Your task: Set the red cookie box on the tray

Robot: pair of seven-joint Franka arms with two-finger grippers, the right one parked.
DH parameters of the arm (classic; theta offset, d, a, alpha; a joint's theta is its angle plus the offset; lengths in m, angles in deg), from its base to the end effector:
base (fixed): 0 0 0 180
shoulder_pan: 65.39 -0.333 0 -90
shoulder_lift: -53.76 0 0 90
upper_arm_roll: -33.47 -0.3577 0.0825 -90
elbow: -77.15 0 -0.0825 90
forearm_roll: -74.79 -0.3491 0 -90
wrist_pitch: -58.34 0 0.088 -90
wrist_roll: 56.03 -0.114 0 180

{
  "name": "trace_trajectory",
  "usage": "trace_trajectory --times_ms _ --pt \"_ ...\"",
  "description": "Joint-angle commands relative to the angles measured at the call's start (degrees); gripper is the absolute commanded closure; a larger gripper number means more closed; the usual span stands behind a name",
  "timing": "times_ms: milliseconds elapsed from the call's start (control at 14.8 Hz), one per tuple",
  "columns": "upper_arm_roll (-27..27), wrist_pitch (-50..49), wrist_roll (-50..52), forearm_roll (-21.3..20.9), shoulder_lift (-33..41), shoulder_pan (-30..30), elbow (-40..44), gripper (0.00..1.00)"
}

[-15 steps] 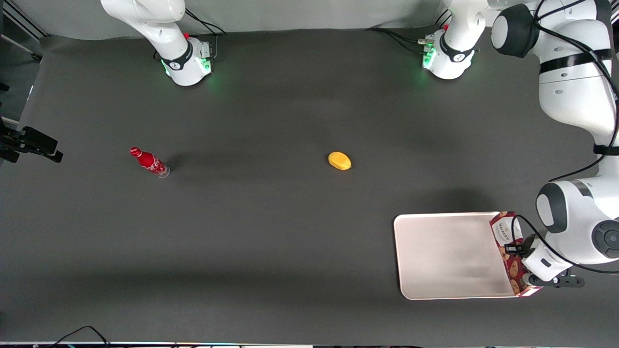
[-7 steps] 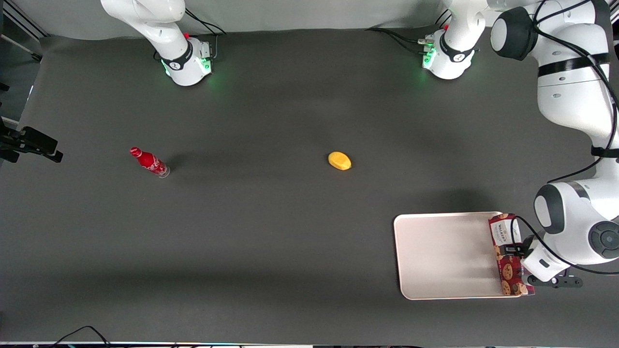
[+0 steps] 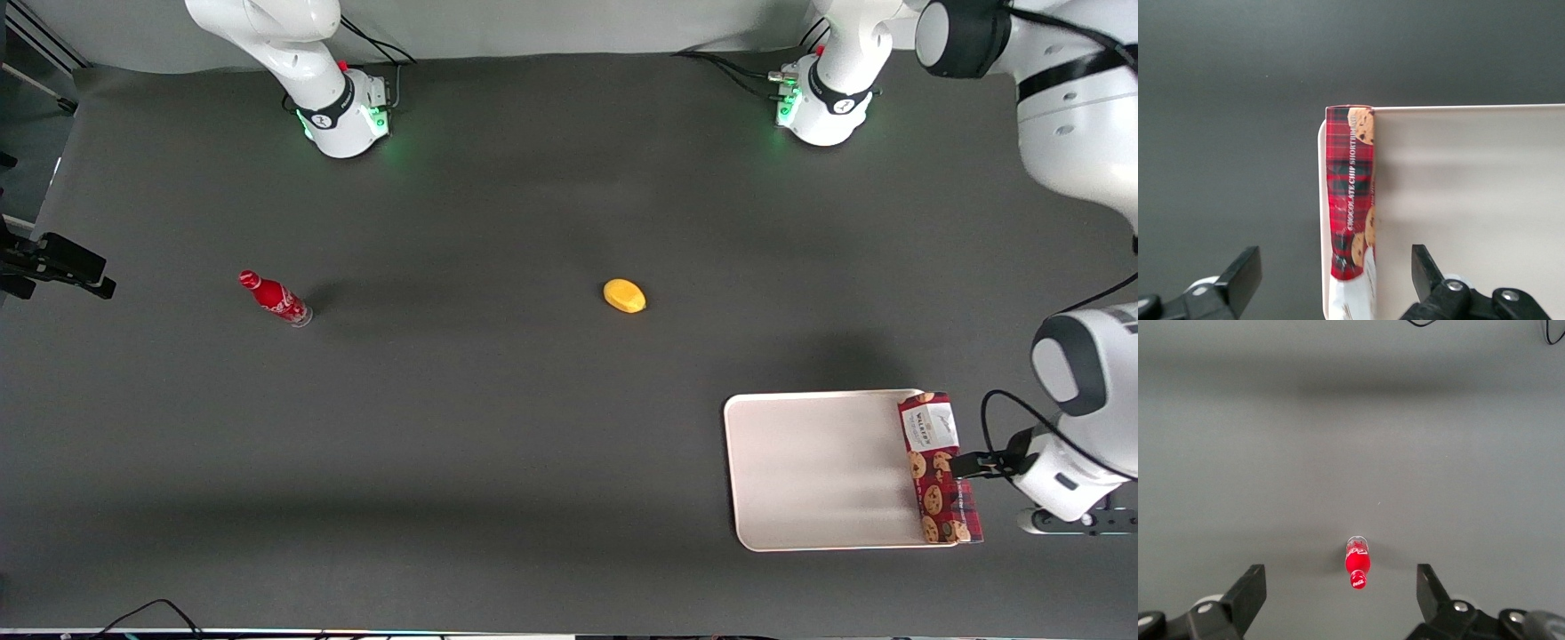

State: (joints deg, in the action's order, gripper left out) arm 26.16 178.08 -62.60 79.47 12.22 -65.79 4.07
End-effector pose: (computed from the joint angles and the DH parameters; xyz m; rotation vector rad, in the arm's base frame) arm 0.7453 0.0689 0.3726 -3.1162 -0.0331 -0.1450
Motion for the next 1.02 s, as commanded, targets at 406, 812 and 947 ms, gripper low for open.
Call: trace_trajectory --times_ms 406,812,947 --pt "-0.25 -21.61 3.49 0.87 26.94 1.63 -15.34 0.0" --pt "0.27 -32.98 5.08 -0.72 40.13 1.54 -19.38 0.0" --pt "2.46 -33.43 4.99 -2.99 42.85 1.54 -19.56 0.0"
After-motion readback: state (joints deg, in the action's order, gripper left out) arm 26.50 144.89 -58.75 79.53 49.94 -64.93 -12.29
